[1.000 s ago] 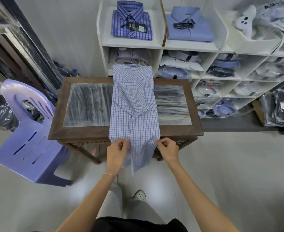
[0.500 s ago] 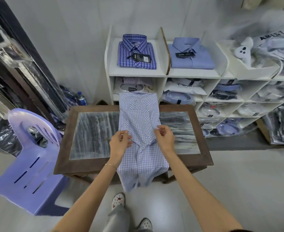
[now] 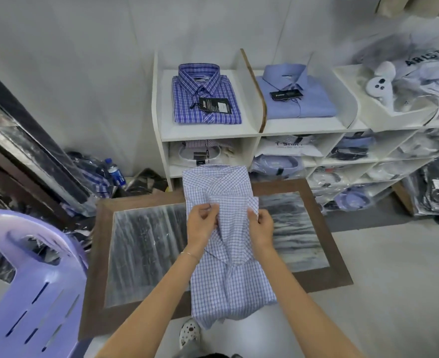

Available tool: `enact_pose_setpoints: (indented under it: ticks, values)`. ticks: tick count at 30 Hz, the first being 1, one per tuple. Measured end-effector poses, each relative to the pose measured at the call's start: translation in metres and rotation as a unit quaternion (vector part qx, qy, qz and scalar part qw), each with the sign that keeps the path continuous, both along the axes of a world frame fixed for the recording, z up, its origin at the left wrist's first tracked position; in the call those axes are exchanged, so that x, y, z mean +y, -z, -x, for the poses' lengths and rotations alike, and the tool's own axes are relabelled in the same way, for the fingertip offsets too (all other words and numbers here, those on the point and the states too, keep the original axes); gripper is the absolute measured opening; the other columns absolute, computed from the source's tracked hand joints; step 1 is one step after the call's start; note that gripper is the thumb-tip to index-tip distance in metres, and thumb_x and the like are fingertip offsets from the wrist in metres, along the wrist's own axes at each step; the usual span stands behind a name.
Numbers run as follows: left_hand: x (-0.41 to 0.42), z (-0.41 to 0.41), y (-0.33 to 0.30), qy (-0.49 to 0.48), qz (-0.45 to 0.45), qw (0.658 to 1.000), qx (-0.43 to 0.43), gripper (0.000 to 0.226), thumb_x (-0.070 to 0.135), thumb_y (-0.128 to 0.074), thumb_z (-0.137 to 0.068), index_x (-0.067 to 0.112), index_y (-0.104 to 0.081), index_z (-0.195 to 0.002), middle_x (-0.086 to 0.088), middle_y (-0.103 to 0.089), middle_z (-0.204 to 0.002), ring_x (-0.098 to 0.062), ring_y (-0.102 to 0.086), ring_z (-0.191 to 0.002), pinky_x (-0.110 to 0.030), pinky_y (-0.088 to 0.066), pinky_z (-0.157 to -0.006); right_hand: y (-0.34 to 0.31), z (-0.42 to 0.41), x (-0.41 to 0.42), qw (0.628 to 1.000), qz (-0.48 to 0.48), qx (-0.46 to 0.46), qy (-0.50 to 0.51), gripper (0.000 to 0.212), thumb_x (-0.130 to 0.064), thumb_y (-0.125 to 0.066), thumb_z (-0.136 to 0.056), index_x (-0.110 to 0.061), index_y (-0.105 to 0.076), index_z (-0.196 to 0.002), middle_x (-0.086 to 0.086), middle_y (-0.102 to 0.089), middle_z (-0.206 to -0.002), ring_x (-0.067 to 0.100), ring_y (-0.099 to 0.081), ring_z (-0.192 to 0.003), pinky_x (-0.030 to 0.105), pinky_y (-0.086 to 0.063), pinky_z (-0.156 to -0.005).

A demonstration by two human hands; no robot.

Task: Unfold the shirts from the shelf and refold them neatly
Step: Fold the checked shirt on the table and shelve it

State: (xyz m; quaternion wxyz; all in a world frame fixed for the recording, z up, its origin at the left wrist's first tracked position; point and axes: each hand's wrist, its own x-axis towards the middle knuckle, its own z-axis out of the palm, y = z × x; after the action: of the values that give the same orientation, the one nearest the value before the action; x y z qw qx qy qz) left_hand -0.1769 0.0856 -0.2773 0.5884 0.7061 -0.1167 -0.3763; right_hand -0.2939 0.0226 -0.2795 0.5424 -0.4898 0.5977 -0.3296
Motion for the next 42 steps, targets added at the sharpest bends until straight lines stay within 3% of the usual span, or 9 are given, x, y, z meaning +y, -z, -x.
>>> enact_pose_setpoints:
  ticks: [4, 9, 12, 15, 24, 29, 33, 36, 42]
  values:
    - [-0.010, -0.002, 0.007, 0.008, -0.032, 0.998, -0.062, 0.029, 0.032, -0.066, -0.089, 0.007, -0.060, -0.100, -0.005, -0.067, -0.090, -0.022, -0.066, -0.087, -0.035, -0.057, -0.081, 0.013, 0.007, 0.010, 0.995, -0.076, -0.002, 0.062, 0.022, -0.021, -0.052, -0.097, -0.003, -0.049, -0.086, 0.014, -0.055, -0.084, 0.025, -0.052, -0.078, 0.039, -0.046, -0.070]
    - [-0.013, -0.004, 0.006, -0.011, -0.027, 0.995, -0.098, 0.016, 0.023, -0.059, -0.094, 0.008, -0.053, -0.091, -0.005, -0.061, -0.078, -0.014, -0.057, -0.071, -0.012, -0.047, -0.062, 0.000, 0.016, 0.018, 0.992, -0.108, -0.045, 0.043, 0.021, -0.019, -0.067, -0.088, -0.003, -0.053, -0.087, 0.010, -0.063, -0.086, 0.024, -0.061, -0.080, 0.037, -0.053, -0.072]
    - [-0.014, -0.010, 0.012, 0.000, -0.031, 0.998, -0.063, 0.013, 0.021, -0.059, -0.094, 0.012, -0.051, -0.100, -0.015, -0.068, -0.092, -0.020, -0.062, -0.080, -0.038, -0.056, -0.078, -0.012, 0.023, 0.023, 0.977, -0.188, -0.094, -0.040, 0.029, -0.012, -0.077, -0.078, -0.005, -0.065, -0.103, 0.008, -0.072, -0.101, 0.025, -0.069, -0.094, 0.042, -0.057, -0.083]
    - [-0.019, -0.016, 0.010, -0.002, -0.032, 0.999, -0.001, 0.011, 0.015, -0.058, -0.094, 0.016, -0.052, -0.104, -0.016, -0.065, -0.106, -0.022, -0.061, -0.090, -0.044, -0.054, -0.088, -0.017, 0.027, 0.026, 0.961, -0.246, -0.069, -0.109, 0.038, -0.013, -0.081, -0.073, -0.005, -0.068, -0.108, 0.009, -0.072, -0.106, 0.025, -0.069, -0.098, 0.045, -0.056, -0.086]
    - [-0.025, -0.032, 0.004, -0.042, 0.003, 0.993, 0.111, 0.032, 0.013, -0.066, -0.089, 0.003, -0.054, -0.117, -0.019, -0.064, -0.113, -0.023, -0.063, -0.094, -0.034, -0.056, -0.080, -0.028, 0.030, 0.029, 0.963, -0.226, -0.054, -0.138, 0.028, -0.006, -0.077, -0.076, -0.002, -0.068, -0.102, 0.008, -0.073, -0.102, 0.021, -0.070, -0.092, 0.034, -0.059, -0.074]
    - [-0.027, -0.037, 0.008, -0.040, -0.006, 0.990, 0.132, 0.026, 0.010, -0.063, -0.091, 0.003, -0.056, -0.115, -0.017, -0.064, -0.113, -0.024, -0.063, -0.096, -0.032, -0.055, -0.077, -0.036, 0.040, 0.042, 0.951, -0.231, 0.051, -0.198, 0.021, -0.020, -0.077, -0.080, -0.003, -0.065, -0.075, 0.010, -0.072, -0.070, 0.016, -0.068, -0.054, 0.024, -0.054, -0.046]
    - [-0.021, -0.043, 0.007, -0.064, 0.004, 0.998, 0.015, 0.012, 0.010, -0.066, -0.088, 0.009, -0.061, -0.099, -0.018, -0.068, -0.104, -0.027, -0.067, -0.092, -0.043, -0.056, -0.085, -0.034, 0.052, 0.043, 0.936, -0.151, 0.200, -0.246, 0.043, -0.042, -0.076, -0.077, -0.007, -0.062, -0.056, 0.004, -0.062, -0.046, 0.013, -0.057, -0.039, 0.025, -0.051, -0.045]
    - [-0.011, -0.050, 0.005, -0.103, -0.022, 0.983, -0.150, 0.019, 0.011, -0.060, -0.092, 0.003, -0.058, -0.109, -0.012, -0.064, -0.105, -0.020, -0.061, -0.091, -0.031, -0.052, -0.083, -0.032, 0.057, 0.025, 0.927, -0.056, 0.281, -0.244, 0.056, -0.059, -0.070, -0.074, -0.017, -0.045, -0.046, -0.001, -0.048, -0.041, 0.015, -0.049, -0.039, 0.026, -0.040, -0.046]
    - [-0.009, -0.058, 0.005, -0.017, -0.084, 0.971, -0.224, 0.016, 0.019, -0.052, -0.098, 0.003, -0.056, -0.100, 0.004, -0.056, -0.074, -0.008, -0.051, -0.064, -0.017, -0.039, -0.059, -0.026, 0.024, -0.039, 0.955, 0.073, 0.231, -0.170, 0.027, -0.032, -0.061, -0.092, -0.006, -0.064, -0.099, 0.000, -0.064, -0.085, 0.013, -0.055, -0.078, 0.024, -0.040, -0.070]
